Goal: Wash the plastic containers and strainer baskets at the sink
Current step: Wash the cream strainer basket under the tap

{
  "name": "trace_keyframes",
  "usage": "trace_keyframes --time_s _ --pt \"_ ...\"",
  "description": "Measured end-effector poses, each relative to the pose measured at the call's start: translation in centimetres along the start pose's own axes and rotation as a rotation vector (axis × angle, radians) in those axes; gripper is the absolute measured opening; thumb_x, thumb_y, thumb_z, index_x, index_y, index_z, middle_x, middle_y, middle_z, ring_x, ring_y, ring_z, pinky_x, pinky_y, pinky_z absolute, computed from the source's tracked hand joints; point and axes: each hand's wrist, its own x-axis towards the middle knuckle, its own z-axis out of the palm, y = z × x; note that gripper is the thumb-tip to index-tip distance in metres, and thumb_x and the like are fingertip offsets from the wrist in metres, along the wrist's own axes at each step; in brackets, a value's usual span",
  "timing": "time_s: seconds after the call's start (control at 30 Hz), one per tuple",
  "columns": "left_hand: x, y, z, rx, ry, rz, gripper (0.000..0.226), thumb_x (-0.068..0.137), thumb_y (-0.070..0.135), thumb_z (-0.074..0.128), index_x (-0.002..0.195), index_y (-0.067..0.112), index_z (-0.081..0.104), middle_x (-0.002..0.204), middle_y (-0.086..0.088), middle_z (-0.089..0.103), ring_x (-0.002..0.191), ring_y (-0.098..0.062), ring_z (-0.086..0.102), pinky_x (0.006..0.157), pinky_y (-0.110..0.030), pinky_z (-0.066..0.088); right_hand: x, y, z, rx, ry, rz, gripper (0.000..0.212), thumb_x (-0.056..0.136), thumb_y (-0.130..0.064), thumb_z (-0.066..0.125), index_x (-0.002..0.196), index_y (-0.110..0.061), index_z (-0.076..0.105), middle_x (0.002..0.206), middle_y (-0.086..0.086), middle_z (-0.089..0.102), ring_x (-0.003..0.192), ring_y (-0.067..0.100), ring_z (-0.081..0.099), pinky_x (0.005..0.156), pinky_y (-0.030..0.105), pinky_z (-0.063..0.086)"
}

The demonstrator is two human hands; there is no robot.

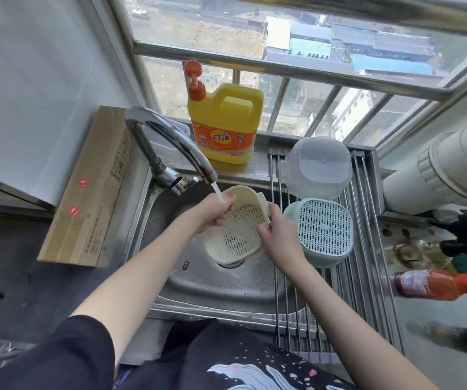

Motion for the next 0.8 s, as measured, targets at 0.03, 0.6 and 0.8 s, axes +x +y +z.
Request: trace_keyframes --time_s 0.03,0.6,0.8 --pt "-0.1 -0.4 0.3 0.245 0.084 0.083 0.021 0.096 0.018 0.044 0.077 0.012 0.050 0.071 -0.002 0.046 0.057 -0.012 0.044 0.049 -0.023 0.037 0.0 -0.2 0.0 -0.010 -0.004 -0.024 0.032 0.089 -0.009 0.048 0.121 -0.014 0.047 0.072 0.002 0.057 0.066 0.023 0.054 0.056 0.031 0.035" --pt "0.8 -6.1 4.2 0.865 0.040 0.277 0.064 0.101 0.039 0.017 0.149 0.006 -0.010 0.156 -0.020 -0.014 0.145 -0.032 -0.013 0.119 -0.044 -0.002 0.3 0.1 -0.5 0.044 0.085 -0.165 0.045 0.090 -0.005 0.053 0.134 -0.008 0.047 0.048 -0.007 0.043 0.043 0.006 0.042 0.045 0.016 0.032" --pt "0.1 -4.5 5.1 0.646 -0.064 0.258 0.067 0.101 0.041 0.018 0.147 0.008 -0.017 0.155 -0.012 -0.023 0.145 -0.027 -0.018 0.118 -0.037 -0.007 0.4 0.2 -0.1 0.094 0.161 -0.154 0.038 0.088 -0.004 0.053 0.126 -0.009 0.053 0.049 -0.008 0.041 0.046 0.007 0.042 0.045 0.017 0.030"
